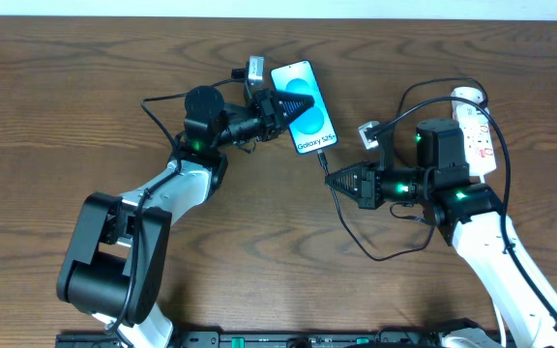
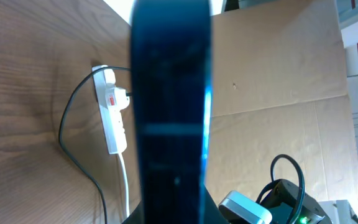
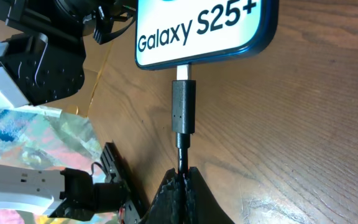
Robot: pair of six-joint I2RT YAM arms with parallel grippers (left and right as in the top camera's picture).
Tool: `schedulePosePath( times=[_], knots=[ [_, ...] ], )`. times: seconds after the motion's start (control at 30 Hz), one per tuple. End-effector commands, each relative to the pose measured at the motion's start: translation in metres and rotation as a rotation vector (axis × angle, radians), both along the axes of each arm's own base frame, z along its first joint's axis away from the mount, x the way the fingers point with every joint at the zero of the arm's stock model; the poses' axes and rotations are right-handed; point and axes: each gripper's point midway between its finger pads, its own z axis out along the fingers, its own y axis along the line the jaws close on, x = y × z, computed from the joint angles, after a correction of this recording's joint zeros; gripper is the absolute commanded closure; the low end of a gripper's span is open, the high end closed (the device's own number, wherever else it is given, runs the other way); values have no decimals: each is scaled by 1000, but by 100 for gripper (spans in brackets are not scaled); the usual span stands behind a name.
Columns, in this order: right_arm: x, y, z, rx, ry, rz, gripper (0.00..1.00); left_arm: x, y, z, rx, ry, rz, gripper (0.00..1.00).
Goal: Plug charger to phone and switch on socket
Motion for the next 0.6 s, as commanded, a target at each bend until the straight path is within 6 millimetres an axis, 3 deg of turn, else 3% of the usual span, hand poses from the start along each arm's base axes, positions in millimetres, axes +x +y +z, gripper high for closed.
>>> schedulePosePath(
  times=[0.0, 0.57],
  knots=[
    [-3, 2, 7, 17, -9, 8, 99, 0, 0, 18, -22, -32, -13, 93],
    [0, 2, 9, 23, -21, 5, 99, -2, -4, 18, -26, -22, -24, 92]
  ],
)
